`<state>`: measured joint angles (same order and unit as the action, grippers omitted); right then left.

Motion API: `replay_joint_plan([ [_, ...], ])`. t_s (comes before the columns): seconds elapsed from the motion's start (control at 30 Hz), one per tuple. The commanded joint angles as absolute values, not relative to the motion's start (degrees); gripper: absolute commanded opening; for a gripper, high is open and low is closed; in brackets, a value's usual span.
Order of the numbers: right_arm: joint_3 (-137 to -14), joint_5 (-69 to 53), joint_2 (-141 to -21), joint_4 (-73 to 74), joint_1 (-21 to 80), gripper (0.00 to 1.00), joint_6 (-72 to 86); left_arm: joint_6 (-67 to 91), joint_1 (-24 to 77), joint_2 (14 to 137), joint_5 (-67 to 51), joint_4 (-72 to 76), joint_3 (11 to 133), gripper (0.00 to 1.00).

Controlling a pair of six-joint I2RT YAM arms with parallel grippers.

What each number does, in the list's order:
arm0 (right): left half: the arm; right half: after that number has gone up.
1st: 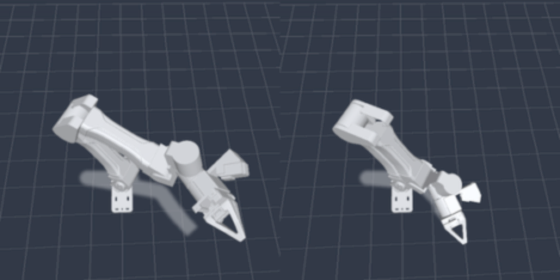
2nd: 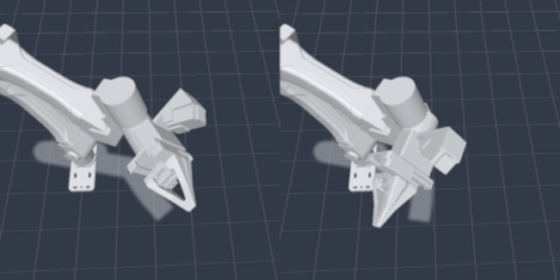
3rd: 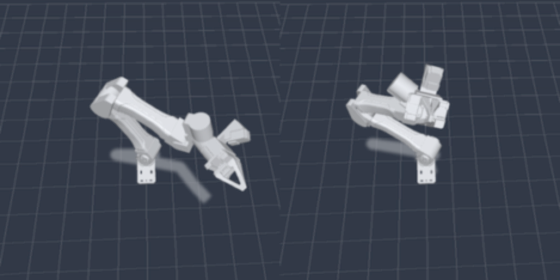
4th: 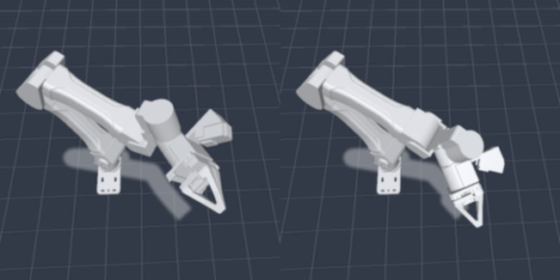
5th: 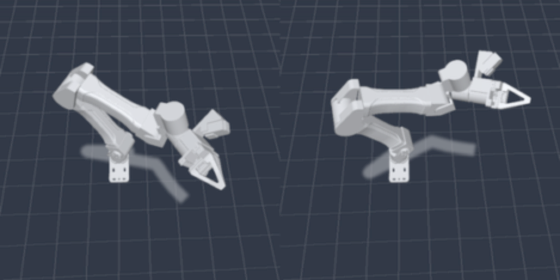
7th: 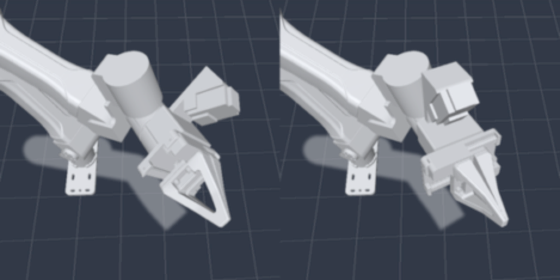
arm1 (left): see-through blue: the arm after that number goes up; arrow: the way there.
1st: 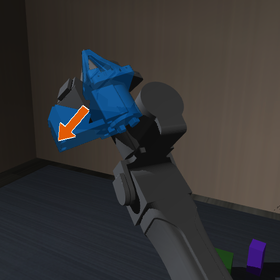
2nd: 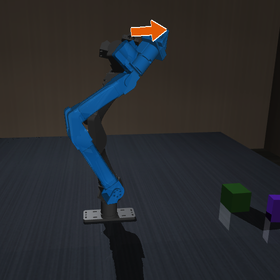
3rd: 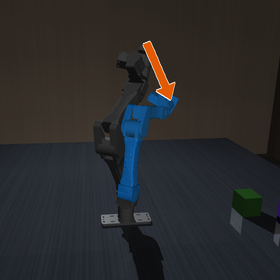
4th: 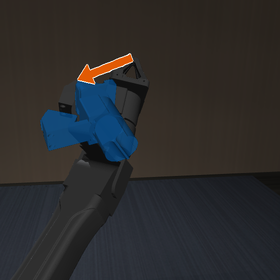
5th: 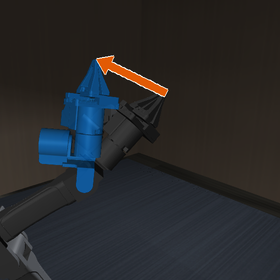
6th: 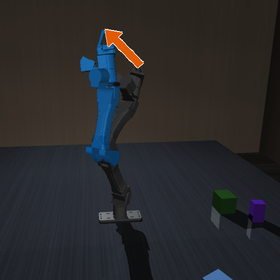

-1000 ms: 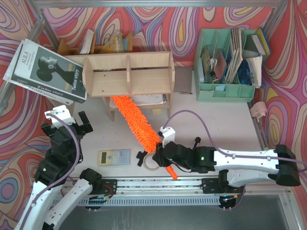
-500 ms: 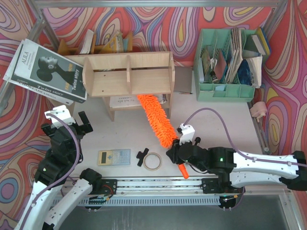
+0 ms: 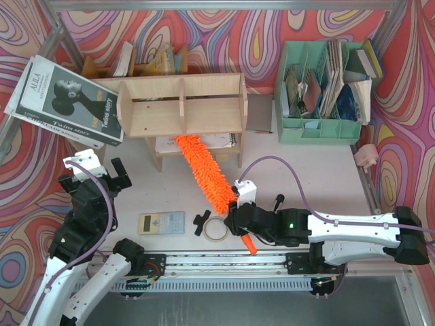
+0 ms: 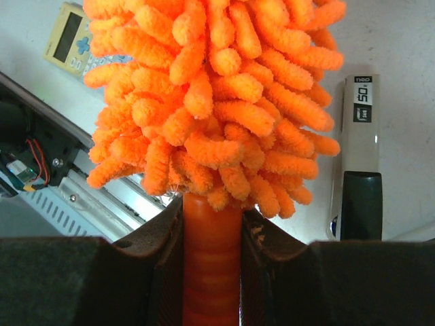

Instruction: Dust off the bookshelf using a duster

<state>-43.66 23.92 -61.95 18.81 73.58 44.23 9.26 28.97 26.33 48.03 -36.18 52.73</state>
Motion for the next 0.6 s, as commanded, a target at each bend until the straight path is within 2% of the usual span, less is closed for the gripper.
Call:
replay_joint_plan([
  [0.0, -46.8, 26.1, -61.3, 14.9, 73.9, 0.00, 42.8, 9.6, 28.7, 26.6, 47.9, -36.2, 53.2, 0.98],
  [0.37, -44.7, 37.6, -50.3, 34.7, 74.0, 0.00, 56.5, 9.5, 28.7, 26.4, 48.1, -36.2, 53.2, 0.98],
  [0.57, -44.6, 39.0, -50.0, 37.9, 73.9, 0.00, 59.9, 9.6, 28.7, 26.6, 48.2, -36.2, 53.2, 0.98],
])
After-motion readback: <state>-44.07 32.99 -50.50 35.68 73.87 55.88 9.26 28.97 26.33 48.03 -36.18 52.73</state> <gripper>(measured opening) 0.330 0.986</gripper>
